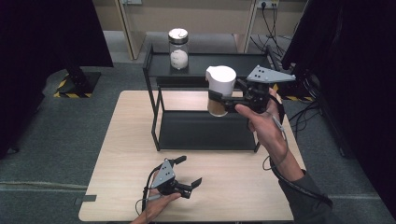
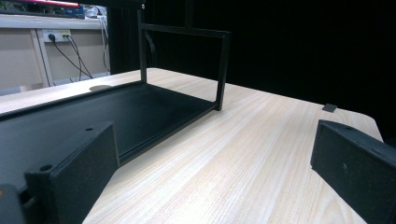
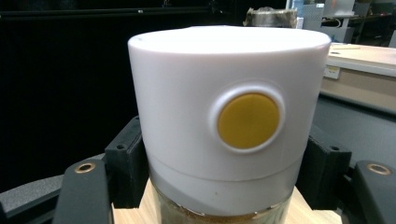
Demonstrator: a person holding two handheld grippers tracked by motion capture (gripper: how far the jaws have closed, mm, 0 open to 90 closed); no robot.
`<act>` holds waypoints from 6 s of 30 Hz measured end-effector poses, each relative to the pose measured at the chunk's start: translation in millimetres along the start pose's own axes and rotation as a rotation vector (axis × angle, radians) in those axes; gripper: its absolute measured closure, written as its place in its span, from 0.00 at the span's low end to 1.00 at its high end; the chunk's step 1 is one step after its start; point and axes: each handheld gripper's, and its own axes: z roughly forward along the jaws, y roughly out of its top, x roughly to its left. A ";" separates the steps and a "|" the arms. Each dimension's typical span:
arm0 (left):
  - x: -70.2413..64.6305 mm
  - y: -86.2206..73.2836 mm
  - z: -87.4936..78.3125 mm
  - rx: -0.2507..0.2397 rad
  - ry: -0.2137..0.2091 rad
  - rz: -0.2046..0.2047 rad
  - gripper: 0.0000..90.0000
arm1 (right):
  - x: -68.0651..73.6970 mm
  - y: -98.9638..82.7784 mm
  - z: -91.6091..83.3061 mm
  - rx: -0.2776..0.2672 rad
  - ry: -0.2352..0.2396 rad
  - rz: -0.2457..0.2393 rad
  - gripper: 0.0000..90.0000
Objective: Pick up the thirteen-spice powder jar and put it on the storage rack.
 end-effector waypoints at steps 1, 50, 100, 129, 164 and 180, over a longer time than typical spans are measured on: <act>0.0 -0.1 0.0 0.000 0.000 0.000 0.01 | -0.2 2.1 0.8 -0.001 -0.002 0.000 0.34; 0.2 -1.2 -0.1 0.001 -0.005 -0.008 0.01 | -27.0 69.0 64.0 0.031 -0.276 0.044 0.34; -1.1 -1.1 -0.4 -0.004 -0.011 -0.002 0.00 | -41.0 59.8 92.7 0.039 -0.409 0.058 0.34; -1.2 -1.0 -0.2 -0.002 -0.012 -0.001 0.01 | -31.4 62.5 83.6 0.048 -0.417 0.112 0.03; -1.3 -1.0 0.3 0.003 -0.010 0.001 0.01 | -16.2 21.5 30.2 -0.018 -0.261 0.101 0.02; -1.1 -1.5 0.4 0.002 -0.006 -0.005 0.00 | -6.6 -3.8 14.9 -0.028 -0.233 0.075 0.02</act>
